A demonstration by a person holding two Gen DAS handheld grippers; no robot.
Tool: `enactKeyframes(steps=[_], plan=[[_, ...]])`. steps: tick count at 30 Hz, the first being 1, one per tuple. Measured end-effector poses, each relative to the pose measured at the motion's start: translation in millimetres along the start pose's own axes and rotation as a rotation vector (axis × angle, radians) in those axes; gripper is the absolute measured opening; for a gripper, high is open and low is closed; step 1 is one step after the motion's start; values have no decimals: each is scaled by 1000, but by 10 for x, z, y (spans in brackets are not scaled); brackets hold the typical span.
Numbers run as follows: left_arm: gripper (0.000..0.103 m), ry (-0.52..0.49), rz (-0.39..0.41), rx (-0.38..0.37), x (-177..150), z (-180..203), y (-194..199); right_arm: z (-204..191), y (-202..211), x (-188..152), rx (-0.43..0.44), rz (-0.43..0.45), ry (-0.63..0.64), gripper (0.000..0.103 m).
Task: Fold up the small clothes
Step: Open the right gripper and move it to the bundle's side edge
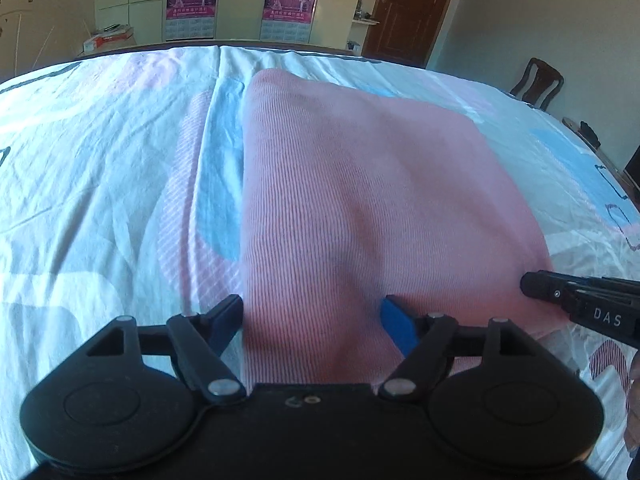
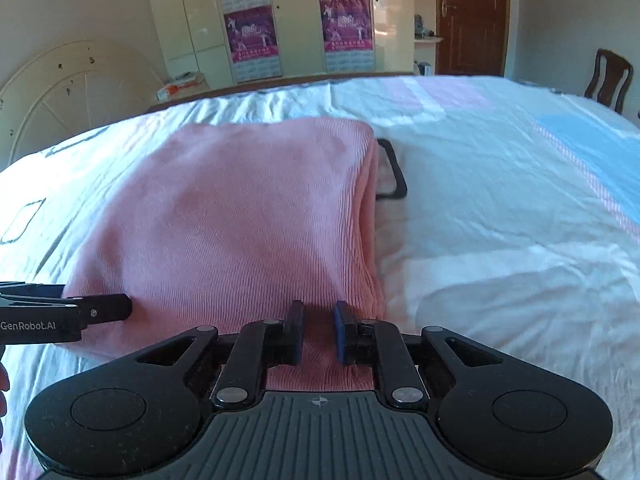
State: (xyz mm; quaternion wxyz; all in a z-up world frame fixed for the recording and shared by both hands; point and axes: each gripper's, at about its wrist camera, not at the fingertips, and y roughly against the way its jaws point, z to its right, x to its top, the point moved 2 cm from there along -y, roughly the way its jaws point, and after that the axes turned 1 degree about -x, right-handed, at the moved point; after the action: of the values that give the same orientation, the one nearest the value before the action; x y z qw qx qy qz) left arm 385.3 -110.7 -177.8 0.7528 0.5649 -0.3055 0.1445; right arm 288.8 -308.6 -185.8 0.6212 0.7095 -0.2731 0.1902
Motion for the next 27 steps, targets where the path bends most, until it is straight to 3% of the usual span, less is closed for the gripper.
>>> enactKeyframes(steps=[6, 9, 12, 15, 18, 24, 27], plan=[[77, -21, 4, 16, -29, 43, 23, -52, 202, 0, -1, 39, 3, 15], [78, -25, -1, 14, -30, 49, 12, -37, 93, -101, -26, -23, -9, 16], [80, -40, -6, 7, -40, 43, 5, -81, 120, -146, -40, -7, -8, 18], [82, -57, -12, -5, -44, 36, -8, -136, 136, -162, -60, -5, -21, 25], [85, -83, -18, -22, -50, 30, -23, -219, 169, -175, -78, -4, -35, 41], [89, -110, -51, -78, -28, -50, 21, -391, 305, -180, -156, 13, -45, 43], [89, -79, -52, -100, 23, -185, 117, -440, 418, -171, -180, 35, -57, 52]])
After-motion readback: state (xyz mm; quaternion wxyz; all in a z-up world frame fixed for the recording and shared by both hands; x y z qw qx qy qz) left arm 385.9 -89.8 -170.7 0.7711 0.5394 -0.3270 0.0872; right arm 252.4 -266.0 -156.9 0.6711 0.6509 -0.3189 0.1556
